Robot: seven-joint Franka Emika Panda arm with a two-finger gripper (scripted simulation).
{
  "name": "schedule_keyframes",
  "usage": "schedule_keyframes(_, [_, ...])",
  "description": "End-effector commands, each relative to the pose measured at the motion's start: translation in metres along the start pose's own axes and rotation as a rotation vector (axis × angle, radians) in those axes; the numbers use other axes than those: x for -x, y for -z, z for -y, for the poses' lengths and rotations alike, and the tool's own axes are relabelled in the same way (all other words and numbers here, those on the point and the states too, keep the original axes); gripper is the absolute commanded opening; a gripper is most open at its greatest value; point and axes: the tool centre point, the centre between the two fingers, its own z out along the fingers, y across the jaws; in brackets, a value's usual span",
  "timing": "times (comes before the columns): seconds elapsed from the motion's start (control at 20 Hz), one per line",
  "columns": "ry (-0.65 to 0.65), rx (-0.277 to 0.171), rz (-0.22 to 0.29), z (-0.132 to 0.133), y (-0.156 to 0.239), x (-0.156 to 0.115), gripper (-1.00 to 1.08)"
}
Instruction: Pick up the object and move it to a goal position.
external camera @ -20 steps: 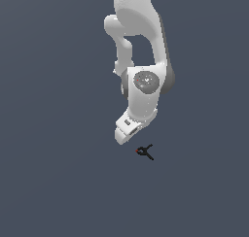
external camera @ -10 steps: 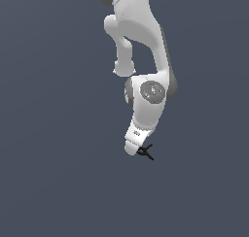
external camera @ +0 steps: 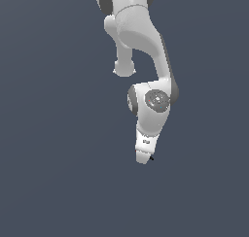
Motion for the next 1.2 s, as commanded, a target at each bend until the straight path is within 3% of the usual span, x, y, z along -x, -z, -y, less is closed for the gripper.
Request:
schedule_keyframes(0.0, [0.058, 0.003, -0.004, -0.002, -0.004, -0.004, 1.00])
schedule_keyframes(0.45, [0.174, 0.009, -0.013, -0.007, -0.012, -0.013, 1.00])
schedule_keyframes(0.85, [0.181, 0.009, -0.014, -0.007, -0.016, -0.013, 1.00])
schedule_keyframes(1.15, [0.184, 0.010, -0.014, -0.006, -0.042, -0.013, 1.00])
